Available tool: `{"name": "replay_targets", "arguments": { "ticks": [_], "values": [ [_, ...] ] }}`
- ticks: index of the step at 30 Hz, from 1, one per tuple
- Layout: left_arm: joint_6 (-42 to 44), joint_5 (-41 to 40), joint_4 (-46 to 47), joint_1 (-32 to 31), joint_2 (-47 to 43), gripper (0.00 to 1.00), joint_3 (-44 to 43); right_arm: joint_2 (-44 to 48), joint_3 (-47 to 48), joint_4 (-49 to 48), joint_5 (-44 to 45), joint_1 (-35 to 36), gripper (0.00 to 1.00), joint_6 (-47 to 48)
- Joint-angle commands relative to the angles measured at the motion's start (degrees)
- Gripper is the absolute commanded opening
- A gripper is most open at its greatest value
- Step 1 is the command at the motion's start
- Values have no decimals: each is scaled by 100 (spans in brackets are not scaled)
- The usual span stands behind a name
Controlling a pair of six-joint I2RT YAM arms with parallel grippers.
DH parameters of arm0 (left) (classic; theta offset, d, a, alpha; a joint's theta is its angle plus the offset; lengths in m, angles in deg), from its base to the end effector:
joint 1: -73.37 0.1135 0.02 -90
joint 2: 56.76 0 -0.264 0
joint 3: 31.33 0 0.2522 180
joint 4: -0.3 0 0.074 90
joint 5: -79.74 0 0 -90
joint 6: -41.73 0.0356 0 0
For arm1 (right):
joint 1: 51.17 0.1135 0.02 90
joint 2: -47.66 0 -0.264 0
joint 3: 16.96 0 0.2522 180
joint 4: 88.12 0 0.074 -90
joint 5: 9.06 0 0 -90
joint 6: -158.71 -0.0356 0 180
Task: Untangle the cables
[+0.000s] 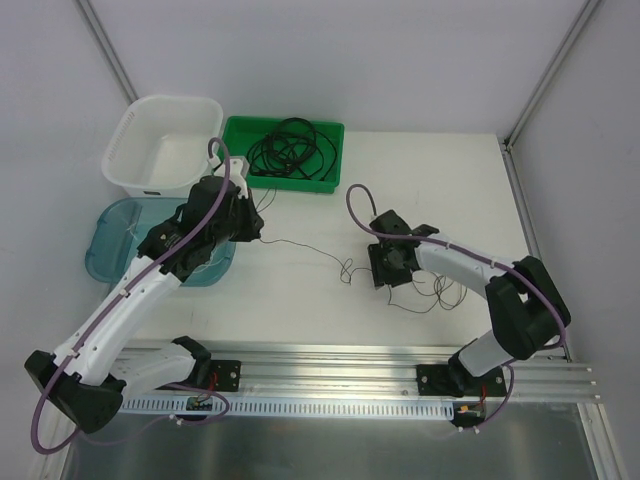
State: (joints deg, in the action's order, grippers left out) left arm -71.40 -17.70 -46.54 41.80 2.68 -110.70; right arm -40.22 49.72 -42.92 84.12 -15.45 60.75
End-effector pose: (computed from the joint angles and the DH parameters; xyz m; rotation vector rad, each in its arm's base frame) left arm 0.1901 -0.1114 0.3773 0.0698 2.0670 -0.4635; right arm 0.2360 0.1673 0.1857 -0.6408 2.6594 0.1421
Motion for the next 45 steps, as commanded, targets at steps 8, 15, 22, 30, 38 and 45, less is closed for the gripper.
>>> {"name": "replay_targets", "arguments": {
  "ticks": [8,15,22,30,38,45],
  "values": [
    [178,-108,-181,-60,-178,0,-348,-388,-203,-349,253,145,41,-267],
    [222,-187,-269,-60,-222,0,-436,-239,-160,-261,411,154,37,-179],
    [318,-371,-427,-60,-292,0,-602,-326,-116,-112,719,154,34,-144],
    [669,-942,-735,-60,-337,0,-1147,-669,-239,-130,666,137,19,-276],
    [1495,-2040,-1025,-59,-65,0,-2395,-687,-449,-200,438,-100,13,-346],
    [1936,-2333,-1078,-51,225,0,-3405,-529,-476,-208,385,-136,13,-346]
  ]
}}
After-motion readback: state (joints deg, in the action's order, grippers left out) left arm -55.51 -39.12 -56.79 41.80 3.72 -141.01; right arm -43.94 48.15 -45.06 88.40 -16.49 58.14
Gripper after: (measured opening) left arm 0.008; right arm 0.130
